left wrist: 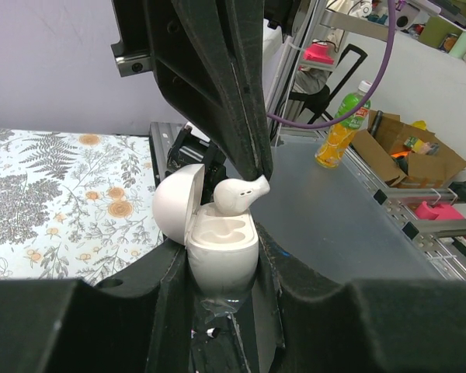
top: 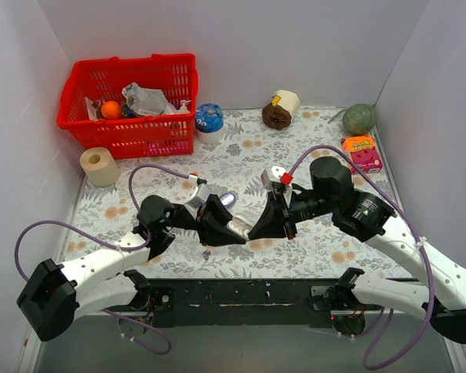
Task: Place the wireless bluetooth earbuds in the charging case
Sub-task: Place the earbud in the charging case.
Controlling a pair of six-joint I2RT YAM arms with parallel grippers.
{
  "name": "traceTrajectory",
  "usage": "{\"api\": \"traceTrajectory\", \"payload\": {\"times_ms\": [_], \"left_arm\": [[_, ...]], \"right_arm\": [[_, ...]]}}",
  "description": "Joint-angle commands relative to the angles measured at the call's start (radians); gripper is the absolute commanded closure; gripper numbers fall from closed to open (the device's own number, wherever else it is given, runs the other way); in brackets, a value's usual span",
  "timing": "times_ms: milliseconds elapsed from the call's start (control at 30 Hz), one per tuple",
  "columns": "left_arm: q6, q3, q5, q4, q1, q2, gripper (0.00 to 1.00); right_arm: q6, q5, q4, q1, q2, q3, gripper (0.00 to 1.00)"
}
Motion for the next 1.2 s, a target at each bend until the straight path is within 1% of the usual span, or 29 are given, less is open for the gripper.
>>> {"api": "traceTrajectory", "payload": {"times_ms": [0,233,500,533,633,733,833,867,900,967,1067,1167], "left_arm": [[-0.004,0.0,0.004,0.056,-0.002,0.002,1.0],[-0.01,0.006,0.006,0.07,-0.005,0.005,1.0],[0.001,0.008,-0.011,0.039,-0.005,-0.016,1.0],[0.001,0.005,-0.014,0.037,-0.005,-0.018,1.0],[-0.014,-0.008,-0.024,0.045,-0.005,-0.015,1.0],[-0.06,-0.035,-0.042,0.103,-0.005,-0.006,1.0],[-0.131,-0.075,-0.066,0.218,-0.005,0.01,1.0],[-0.148,-0.083,-0.068,0.288,-0.005,0.014,1.0],[-0.183,-0.096,-0.074,0.321,-0.005,0.033,1.0],[-0.206,-0.101,-0.083,0.388,-0.005,0.051,1.0],[-0.231,-0.098,-0.09,0.438,-0.005,0.089,1.0],[-0.229,-0.093,-0.094,0.45,-0.006,0.109,1.0]], "right_arm": [[0.047,-0.02,0.088,0.002,-0.011,-0.023,0.99],[0.049,-0.01,0.102,0.004,-0.011,-0.049,0.99],[-0.005,0.087,0.005,0.002,-0.02,-0.032,0.99],[-0.031,0.09,-0.008,0.002,-0.02,-0.029,0.99],[-0.031,0.124,-0.022,0.002,-0.022,-0.034,0.99],[-0.029,0.148,-0.024,0.004,-0.02,-0.04,0.99],[-0.029,0.164,-0.032,0.002,-0.014,-0.043,0.99],[-0.031,0.162,-0.03,0.004,-0.012,-0.045,0.99],[-0.029,0.162,-0.028,0.004,-0.011,-0.045,0.99],[-0.029,0.165,-0.027,0.002,-0.008,-0.04,0.99],[-0.032,0.167,-0.039,0.004,0.003,-0.022,0.99],[-0.034,0.167,-0.047,0.002,0.012,-0.005,0.99]]}}
